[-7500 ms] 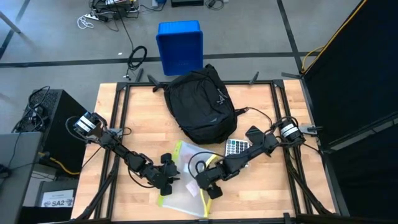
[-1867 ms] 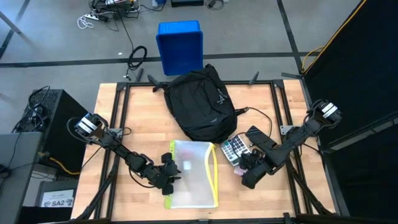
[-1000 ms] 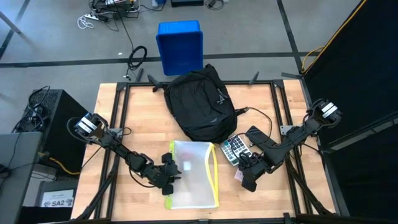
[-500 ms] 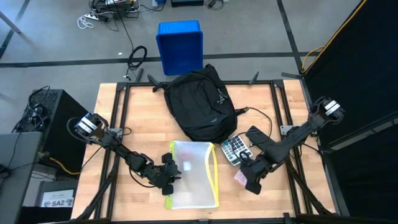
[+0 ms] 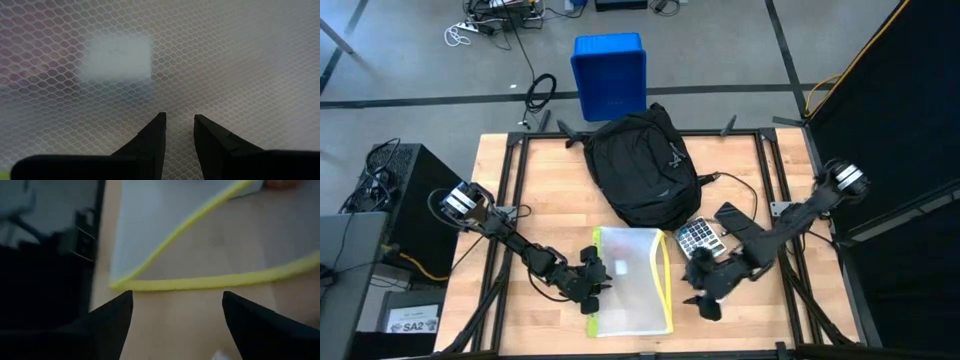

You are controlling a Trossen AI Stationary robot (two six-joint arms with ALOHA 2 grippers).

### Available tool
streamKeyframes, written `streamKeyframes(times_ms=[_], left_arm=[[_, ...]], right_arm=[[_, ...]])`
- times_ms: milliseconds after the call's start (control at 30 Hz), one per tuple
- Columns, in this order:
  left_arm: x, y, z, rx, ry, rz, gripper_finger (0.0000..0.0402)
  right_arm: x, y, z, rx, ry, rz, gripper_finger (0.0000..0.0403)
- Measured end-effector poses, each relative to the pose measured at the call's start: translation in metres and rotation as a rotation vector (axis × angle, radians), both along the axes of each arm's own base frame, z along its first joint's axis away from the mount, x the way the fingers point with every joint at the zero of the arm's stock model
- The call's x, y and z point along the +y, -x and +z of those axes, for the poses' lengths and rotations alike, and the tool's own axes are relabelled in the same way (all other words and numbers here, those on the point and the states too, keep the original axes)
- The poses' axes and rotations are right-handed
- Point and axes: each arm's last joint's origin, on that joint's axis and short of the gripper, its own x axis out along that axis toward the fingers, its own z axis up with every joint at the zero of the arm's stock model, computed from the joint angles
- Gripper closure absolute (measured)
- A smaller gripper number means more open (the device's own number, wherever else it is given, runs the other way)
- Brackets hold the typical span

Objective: Unpack backpack
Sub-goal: Remove the charger adapter from the yellow zip bag

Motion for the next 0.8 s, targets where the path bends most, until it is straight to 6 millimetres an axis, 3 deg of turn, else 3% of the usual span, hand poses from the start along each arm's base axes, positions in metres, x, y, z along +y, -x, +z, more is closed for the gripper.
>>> streamKeyframes(times_ms=[200,500,800], left_arm=[[0.000,0.000,0.000,-0.001,-0.002,0.001,0.0328],[0.000,0.000,0.000,-0.003,-0.011,0.003,0.0328],[0.000,-0.001,0.000,-0.016,-0.047,-0.016,0.0328]], right_arm=[[-0.016,-0.030,-0.034,0.130,0.205,0.051,0.0158],[-0.009,-0.084,-0.023,0.021,0.278,0.143,0.0181],[-0.011,-0.136,-0.058,0.035,0.438,0.195,0.0179]])
